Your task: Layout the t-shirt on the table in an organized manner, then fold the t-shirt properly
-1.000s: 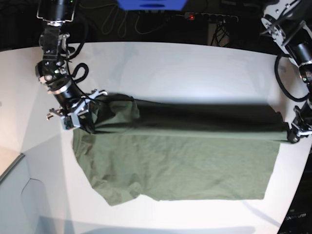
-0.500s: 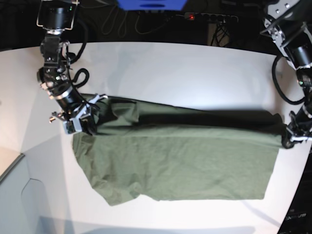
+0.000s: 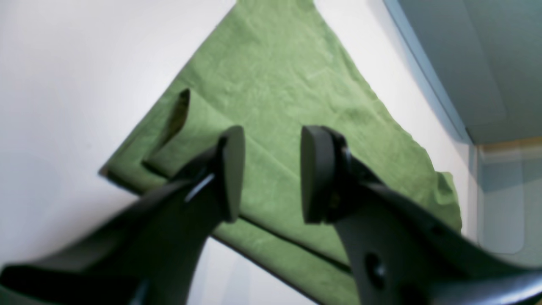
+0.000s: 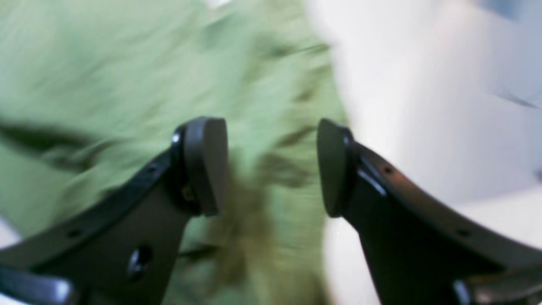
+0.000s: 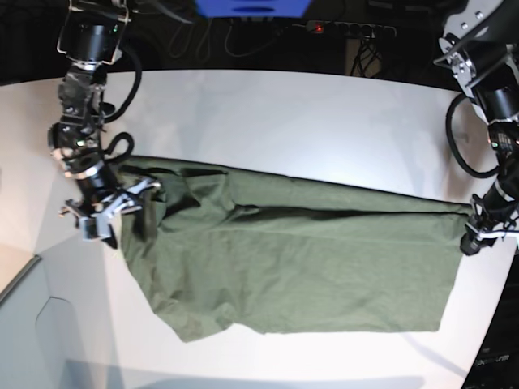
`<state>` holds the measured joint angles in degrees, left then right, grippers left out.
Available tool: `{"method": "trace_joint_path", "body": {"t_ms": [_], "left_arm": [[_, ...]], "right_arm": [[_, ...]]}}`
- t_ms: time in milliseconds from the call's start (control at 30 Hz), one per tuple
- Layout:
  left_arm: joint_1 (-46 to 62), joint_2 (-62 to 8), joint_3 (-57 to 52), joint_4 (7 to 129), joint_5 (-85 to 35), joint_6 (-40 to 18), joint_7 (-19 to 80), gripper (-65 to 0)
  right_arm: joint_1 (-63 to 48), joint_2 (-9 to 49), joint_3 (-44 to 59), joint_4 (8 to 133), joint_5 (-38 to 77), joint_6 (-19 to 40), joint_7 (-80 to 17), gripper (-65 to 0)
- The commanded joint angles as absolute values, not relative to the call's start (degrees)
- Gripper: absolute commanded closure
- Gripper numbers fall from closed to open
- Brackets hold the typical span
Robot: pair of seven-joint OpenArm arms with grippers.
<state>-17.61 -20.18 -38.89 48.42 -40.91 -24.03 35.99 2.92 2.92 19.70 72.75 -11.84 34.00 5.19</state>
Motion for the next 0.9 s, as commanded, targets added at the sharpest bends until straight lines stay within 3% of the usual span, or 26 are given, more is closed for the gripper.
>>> {"method": "trace_joint_path", "body": {"t_ms": [0,300,867], "left_arm": [[-18.7,-21.5,-39.2,49.8,-41.9,-24.8,35.3,-22.5],[-14.9,-23.3,-42.8,45.0,-40.7,-24.8,31.1,-22.5],[-20.9,-23.5,-42.9,31.4,-22.5,-24.8,20.2,-22.5]], "right_arm": [[3.5,2.1,20.1,74.5,-11.2,34.6,6.8,-34.0],[-4.4,0.3,20.9,78.1,-11.1,34.6,7.0,-33.7],[-8.5,-0.7,21.2,78.2,-11.1,34.6,7.3,-33.7]]}}
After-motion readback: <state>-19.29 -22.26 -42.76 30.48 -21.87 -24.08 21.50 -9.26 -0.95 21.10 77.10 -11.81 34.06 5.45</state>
